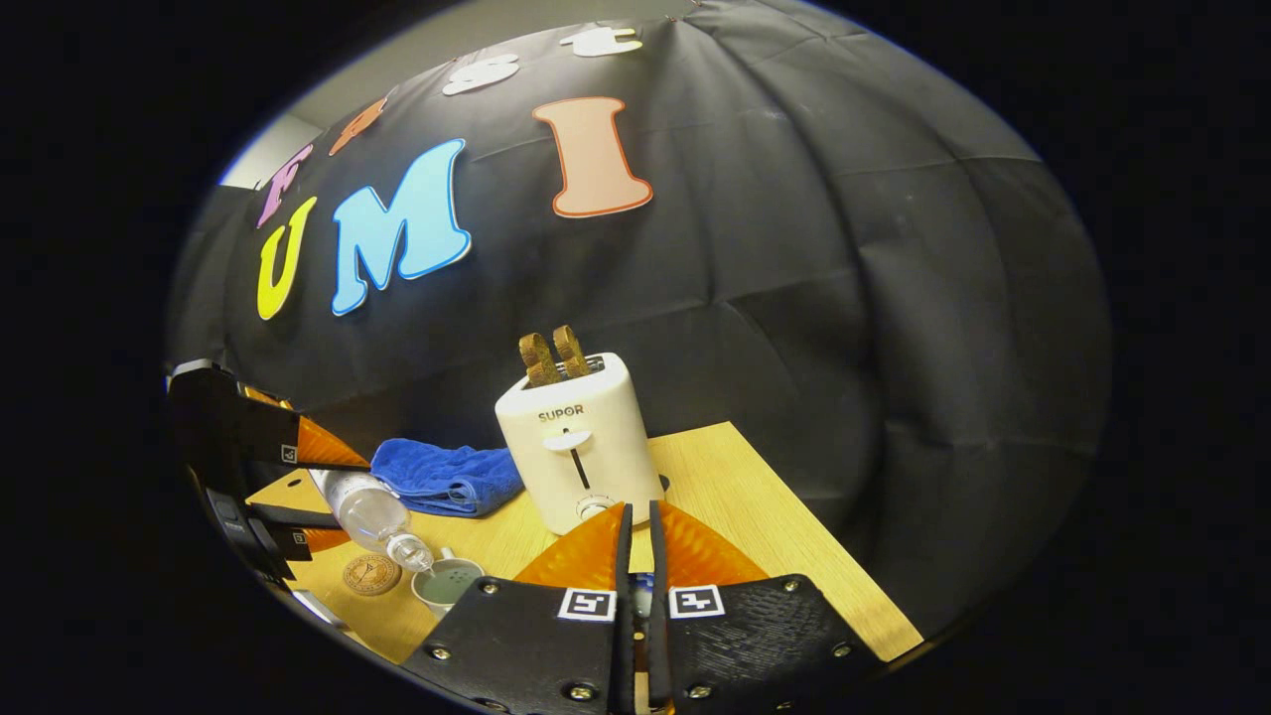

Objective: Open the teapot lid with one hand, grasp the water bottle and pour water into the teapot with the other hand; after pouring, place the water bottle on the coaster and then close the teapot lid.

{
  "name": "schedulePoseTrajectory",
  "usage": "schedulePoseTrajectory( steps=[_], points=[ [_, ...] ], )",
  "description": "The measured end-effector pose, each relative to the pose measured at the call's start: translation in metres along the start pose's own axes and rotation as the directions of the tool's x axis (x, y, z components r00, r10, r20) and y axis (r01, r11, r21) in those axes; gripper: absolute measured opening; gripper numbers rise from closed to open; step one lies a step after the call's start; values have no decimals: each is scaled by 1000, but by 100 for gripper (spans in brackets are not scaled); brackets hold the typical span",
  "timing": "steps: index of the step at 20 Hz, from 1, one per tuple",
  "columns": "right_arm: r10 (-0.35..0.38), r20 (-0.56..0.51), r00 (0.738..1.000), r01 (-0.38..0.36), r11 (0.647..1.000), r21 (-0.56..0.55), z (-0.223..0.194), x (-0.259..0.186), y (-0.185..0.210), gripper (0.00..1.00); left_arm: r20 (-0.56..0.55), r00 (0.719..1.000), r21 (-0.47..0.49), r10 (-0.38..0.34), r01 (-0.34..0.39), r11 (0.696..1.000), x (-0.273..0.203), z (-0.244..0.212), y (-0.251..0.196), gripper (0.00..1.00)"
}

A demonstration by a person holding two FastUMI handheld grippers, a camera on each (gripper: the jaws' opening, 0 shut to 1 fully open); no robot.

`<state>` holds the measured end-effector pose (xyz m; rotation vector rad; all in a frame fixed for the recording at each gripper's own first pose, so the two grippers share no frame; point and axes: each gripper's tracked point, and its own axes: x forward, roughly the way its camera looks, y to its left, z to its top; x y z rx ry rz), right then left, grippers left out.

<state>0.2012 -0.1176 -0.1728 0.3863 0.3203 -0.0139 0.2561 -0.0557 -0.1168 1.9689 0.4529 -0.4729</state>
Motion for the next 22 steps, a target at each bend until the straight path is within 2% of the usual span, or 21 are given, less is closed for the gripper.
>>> schedulePoseTrajectory(
  steps=[6, 9, 15, 22],
  points=[
    [5, 6, 1000, -5, 1000, 11, 3, -1, -1, 5, -18, 1000, 96, 22, -20, 995, -7, 6, 7, 87],
    [6, 7, 1000, -6, 1000, 14, 4, -1, -1, 5, -35, 998, 163, 53, -46, 985, -9, 4, 14, 86],
    [9, 6, 1000, -9, 1000, 13, 4, -1, 1, 5, -70, 996, 258, 64, -44, 965, -9, -2, 19, 86],
    [12, 3, 1000, -12, 1000, 12, 2, 0, 1, 5, -86, 991, 384, 107, -66, 921, -12, -1, 24, 86]
  ],
)
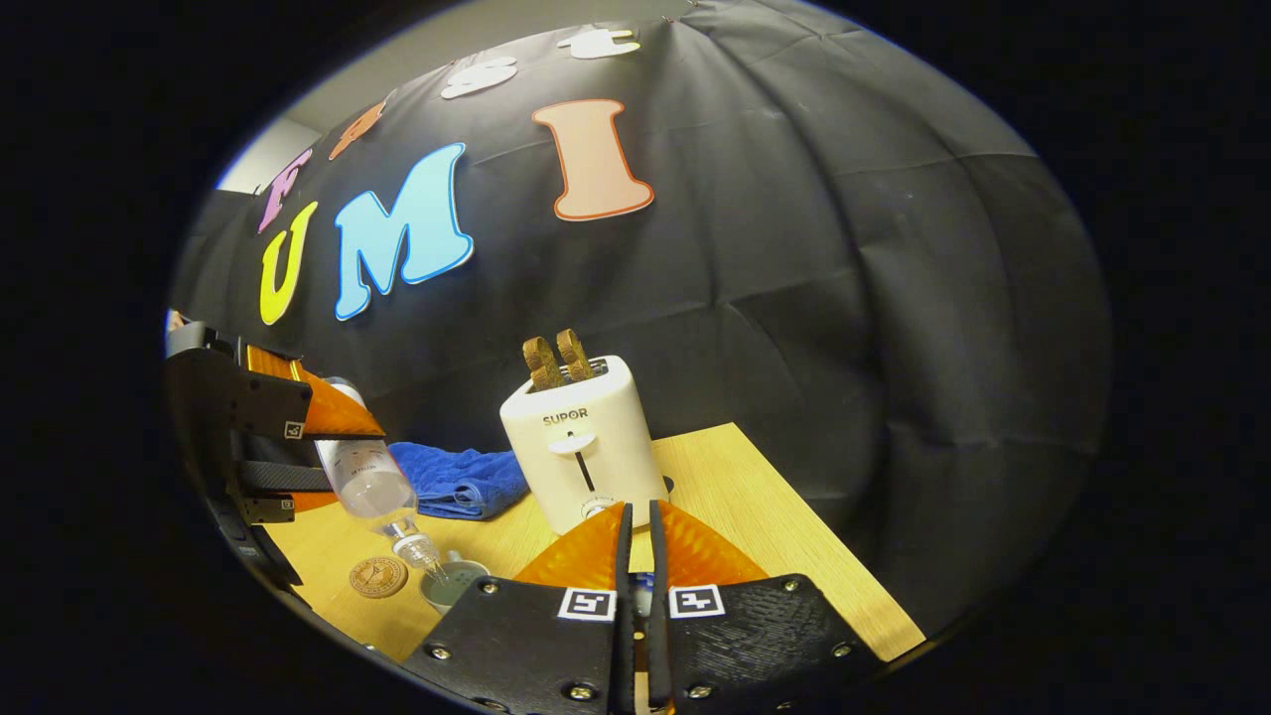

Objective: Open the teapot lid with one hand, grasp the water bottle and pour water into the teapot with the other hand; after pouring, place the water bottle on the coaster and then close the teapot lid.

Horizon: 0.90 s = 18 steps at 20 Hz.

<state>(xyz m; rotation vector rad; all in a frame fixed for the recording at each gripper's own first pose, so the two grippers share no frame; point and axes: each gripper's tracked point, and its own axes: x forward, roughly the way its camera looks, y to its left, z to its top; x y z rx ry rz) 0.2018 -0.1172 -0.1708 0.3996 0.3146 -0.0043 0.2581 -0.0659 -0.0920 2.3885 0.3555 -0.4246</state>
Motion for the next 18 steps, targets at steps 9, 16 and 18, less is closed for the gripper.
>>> schedulePoseTrajectory(
  steps=[9, 16, 18],
  points=[
    [5, 11, 1000, -5, 1000, 3, 4, -1, 1, 5, -33, 998, 141, 47, -42, 989, -1, -1, 10, 86],
    [9, 19, 1000, -9, 1000, 11, 7, -3, 1, 5, -49, 996, 220, 72, -60, 974, -10, 6, 12, 86],
    [11, 17, 1000, -11, 1000, 14, 5, -2, 1, 5, -47, 996, 207, 71, -60, 976, -10, 9, 9, 86]
  ],
)
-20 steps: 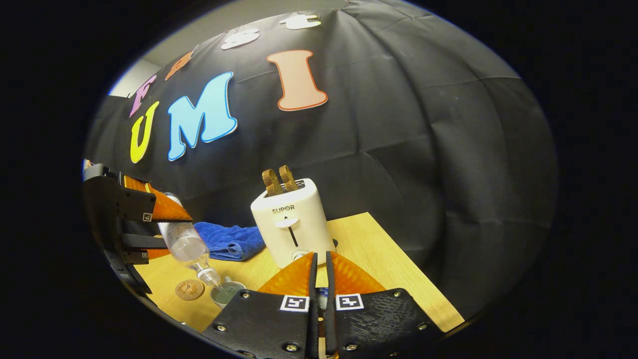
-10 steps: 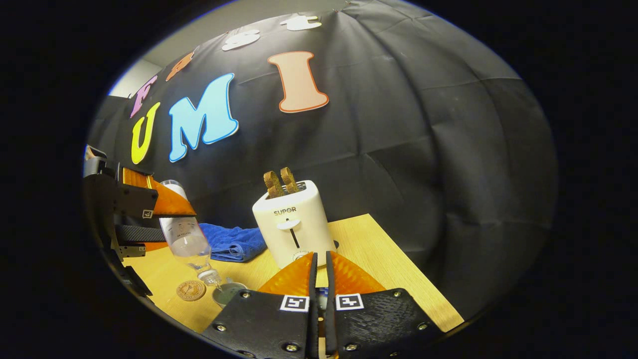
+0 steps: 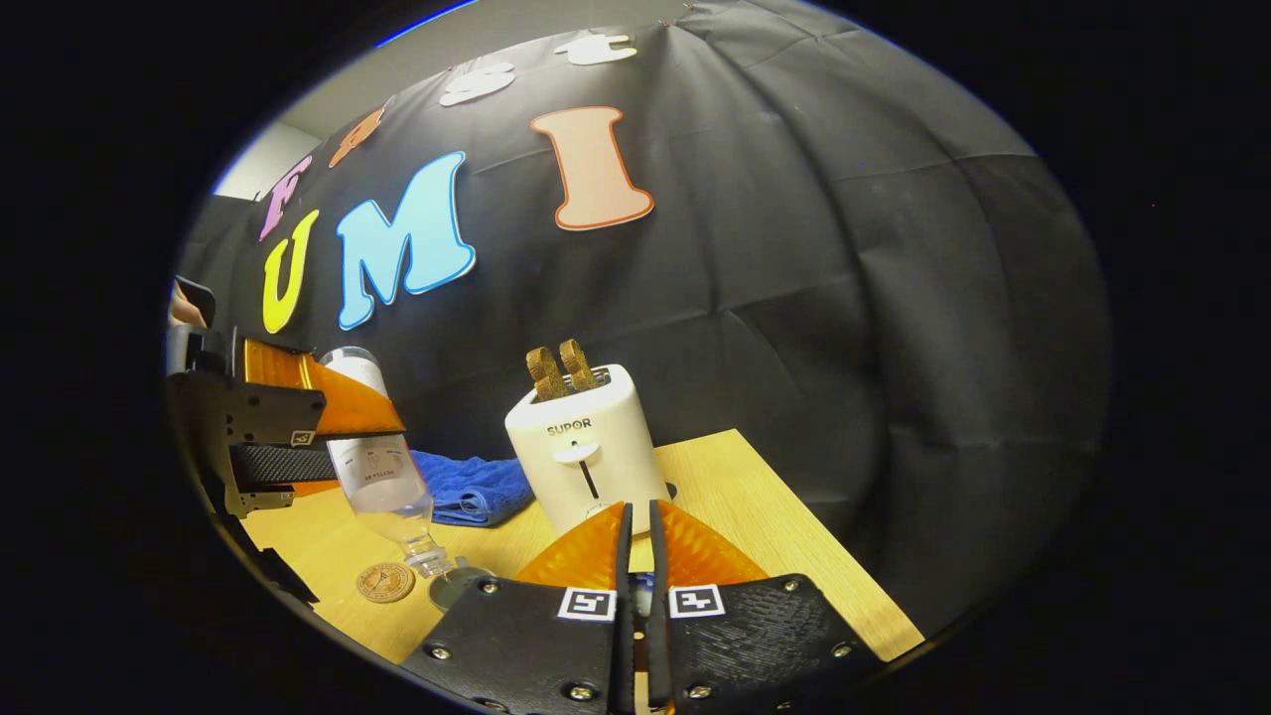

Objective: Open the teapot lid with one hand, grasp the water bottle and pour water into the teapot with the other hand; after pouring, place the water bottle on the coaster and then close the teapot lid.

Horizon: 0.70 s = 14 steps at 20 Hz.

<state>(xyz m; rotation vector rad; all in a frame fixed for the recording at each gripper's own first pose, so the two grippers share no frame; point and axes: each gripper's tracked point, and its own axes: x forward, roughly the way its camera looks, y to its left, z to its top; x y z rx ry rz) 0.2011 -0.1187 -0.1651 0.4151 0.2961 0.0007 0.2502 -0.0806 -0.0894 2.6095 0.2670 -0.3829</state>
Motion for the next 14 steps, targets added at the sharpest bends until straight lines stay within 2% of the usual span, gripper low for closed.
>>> schedulePoseTrajectory(
  steps=[4, 6, 7, 11, 12, 13, 14],
  points=[
    [-1, -1, 1000, 1, 1000, 5, 0, 1, -1, 5, 11, 1000, -81, -15, 16, 997, 9, -9, -2, 87],
    [-2, 3, 1000, 2, 1000, 10, 1, 1, -2, 5, 34, 999, -189, -41, 47, 981, 16, -12, -10, 87],
    [-2, 3, 1000, 2, 1000, 13, 2, 1, -2, 5, 50, 997, -266, -59, 71, 961, 18, -13, -17, 87],
    [-1, -6, 1000, 1, 1000, 18, -1, 2, -2, 5, 101, 991, -518, -90, 130, 845, 34, -16, -48, 87],
    [2, -13, 1000, -1, 1000, 16, -4, 3, -1, 5, 114, 990, -577, -77, 129, 807, 33, -16, -53, 81],
    [3, -19, 1000, -3, 1000, 11, -7, 4, 0, 5, 123, 989, -638, -79, 140, 758, 34, -15, -60, 87],
    [4, -21, 1000, -4, 1000, 3, -8, 5, 1, 5, 140, 987, -700, -79, 156, 697, 36, -11, -68, 87]
  ],
)
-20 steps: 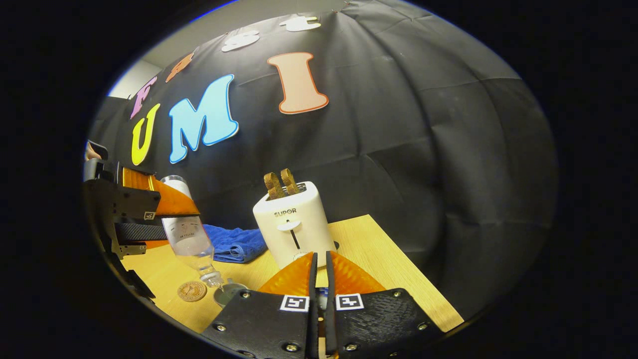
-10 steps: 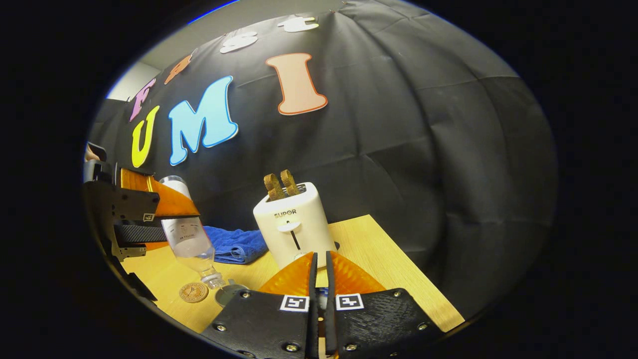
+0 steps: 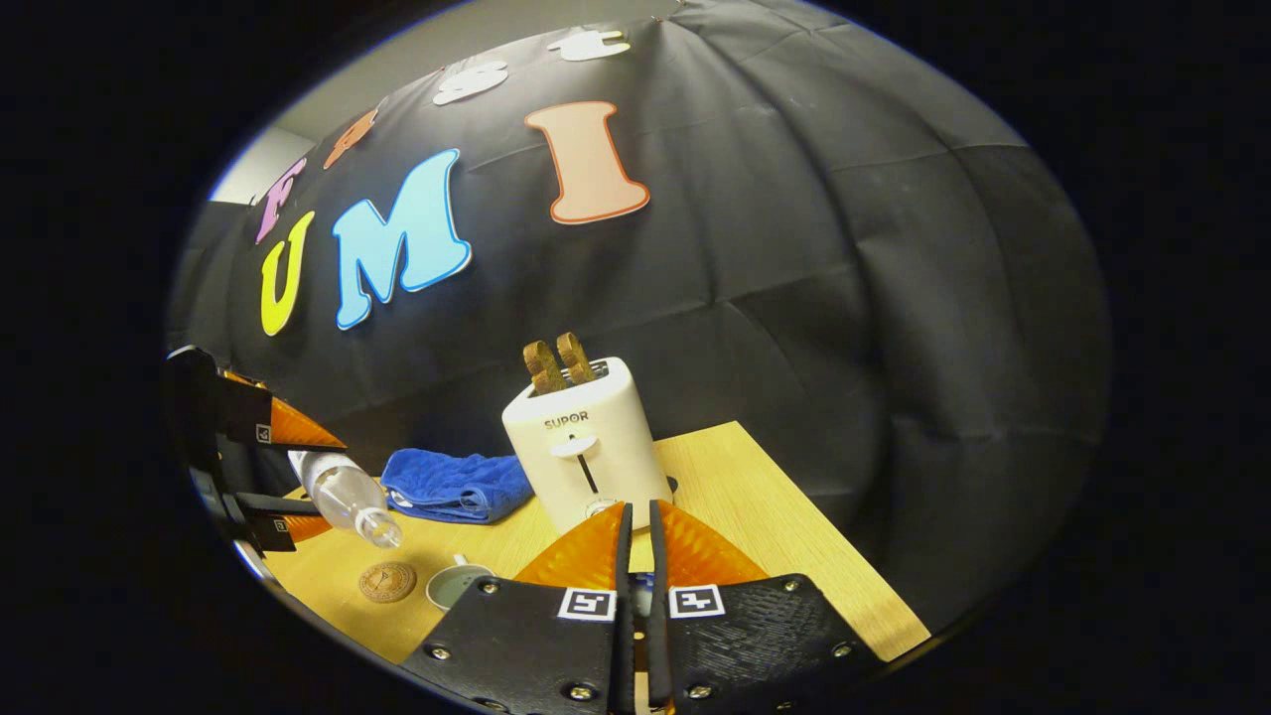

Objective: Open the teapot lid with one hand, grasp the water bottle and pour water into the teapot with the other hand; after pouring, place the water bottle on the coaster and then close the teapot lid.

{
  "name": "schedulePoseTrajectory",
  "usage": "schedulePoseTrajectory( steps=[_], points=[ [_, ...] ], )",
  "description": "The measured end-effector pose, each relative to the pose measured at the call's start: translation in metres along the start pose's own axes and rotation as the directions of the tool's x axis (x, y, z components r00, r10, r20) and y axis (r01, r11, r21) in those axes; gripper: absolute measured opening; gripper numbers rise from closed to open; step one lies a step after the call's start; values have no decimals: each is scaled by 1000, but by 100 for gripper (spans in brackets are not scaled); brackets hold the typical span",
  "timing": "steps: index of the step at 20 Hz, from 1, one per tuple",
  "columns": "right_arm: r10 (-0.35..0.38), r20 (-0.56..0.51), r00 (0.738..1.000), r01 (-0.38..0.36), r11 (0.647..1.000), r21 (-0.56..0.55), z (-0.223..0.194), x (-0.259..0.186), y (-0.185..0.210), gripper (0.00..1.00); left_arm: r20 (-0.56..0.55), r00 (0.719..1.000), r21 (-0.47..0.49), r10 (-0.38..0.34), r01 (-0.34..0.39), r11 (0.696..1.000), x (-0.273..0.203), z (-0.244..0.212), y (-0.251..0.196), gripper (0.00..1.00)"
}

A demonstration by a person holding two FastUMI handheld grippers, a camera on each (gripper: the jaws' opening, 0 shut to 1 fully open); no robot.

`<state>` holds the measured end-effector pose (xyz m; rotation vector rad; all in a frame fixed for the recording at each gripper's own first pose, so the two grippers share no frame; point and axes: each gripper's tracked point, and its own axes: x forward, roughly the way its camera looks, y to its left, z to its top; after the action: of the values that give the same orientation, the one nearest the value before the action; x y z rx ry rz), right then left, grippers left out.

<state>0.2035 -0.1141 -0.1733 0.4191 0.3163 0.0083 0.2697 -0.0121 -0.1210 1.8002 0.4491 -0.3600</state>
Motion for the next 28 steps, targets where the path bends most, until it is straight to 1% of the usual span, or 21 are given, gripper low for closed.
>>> schedulePoseTrajectory(
  steps=[1, 2, 4, 5, 6, 7, 8, 10, 12, 15, 16, 18, 19, 21, 22, 23, 24, 25, 26, 27, 28],
  points=[
    [3, -2, 1000, -3, 1000, -6, 0, 0, 2, 5, 13, 1000, -86, -10, 11, 996, 3, -4, -8, 87],
    [7, -3, 1000, -7, 1000, -12, 0, -1, 4, 5, 28, 1000, -172, -12, 17, 985, 6, -6, -14, 88],
    [10, 1, 1000, -10, 1000, -29, 1, -1, 7, 5, 59, 998, -341, -7, 27, 940, 23, -6, -27, 87],
    [14, 1, 1000, -14, 999, -33, 1, -1, 8, 5, 69, 998, -420, -3, 32, 907, 28, -7, -35, 87],
    [18, 1, 1000, -18, 999, -36, 1, -2, 9, 5, 77, 997, -497, 7, 32, 867, 33, -6, -41, 87],
    [21, 4, 1000, -21, 999, -39, 4, -3, 11, 5, 80, 997, -572, 19, 31, 819, 38, -4, -49, 87],
    [23, 7, 1000, -23, 999, -40, 5, -4, 12, 5, 92, 995, -645, 32, 35, 763, 42, -2, -56, 87],
    [29, 7, 1000, -28, 999, -37, 6, -5, 13, 5, 103, 992, -770, 78, 30, 638, 45, 3, -60, 87],
    [35, 4, 999, -35, 999, -32, 4, -4, 15, 5, 111, 988, -866, 111, 42, 499, 40, 13, -61, 87],
    [39, 1, 999, -39, 998, -43, 3, -4, 18, 5, 131, 982, -950, 137, 85, 302, 36, 25, -64, 87],
    [41, 1, 999, -41, 998, -47, 2, -4, 19, 5, 132, 979, -968, 156, 94, 233, 38, 29, -64, 87],
    [46, 0, 999, -46, 998, -49, 3, -5, 21, 5, 156, 971, -985, 180, 139, 103, 39, 43, -62, 87],
    [46, 0, 999, -46, 998, -53, 2, -4, 21, 5, 161, 967, -987, 197, 153, 56, 39, 45, -60, 87],
    [48, 0, 999, -48, 997, -58, 3, -3, 23, 5, 143, 959, -989, 246, 150, -12, 37, 45, -54, 86],
    [49, 0, 999, -49, 997, -59, 2, -4, 22, 5, 154, 954, -984, 259, 173, -51, 37, 50, -53, 86],
    [48, 1, 999, -48, 997, -60, 3, -4, 22, 5, 159, 950, -980, 269, 186, -78, 36, 52, -52, 87],
    [48, 1, 999, -48, 997, -57, 3, -4, 21, 5, 158, 953, -980, 257, 184, -80, 39, 54, -55, 80],
    [48, 3, 999, -48, 997, -53, 4, -4, 21, 5, 141, 960, -983, 243, 165, -82, 44, 50, -61, 86],
    [46, 5, 999, -46, 998, -49, 5, -4, 20, 5, 145, 961, -981, 234, 170, -91, 46, 49, -63, 86],
    [45, 8, 999, -45, 998, -46, 6, -4, 19, 5, 153, 960, -977, 235, 184, -112, 47, 53, -65, 86],
    [44, 9, 999, -44, 998, -43, 5, -4, 19, 5, 157, 959, -974, 237, 190, -125, 47, 54, -65, 86]
  ],
)
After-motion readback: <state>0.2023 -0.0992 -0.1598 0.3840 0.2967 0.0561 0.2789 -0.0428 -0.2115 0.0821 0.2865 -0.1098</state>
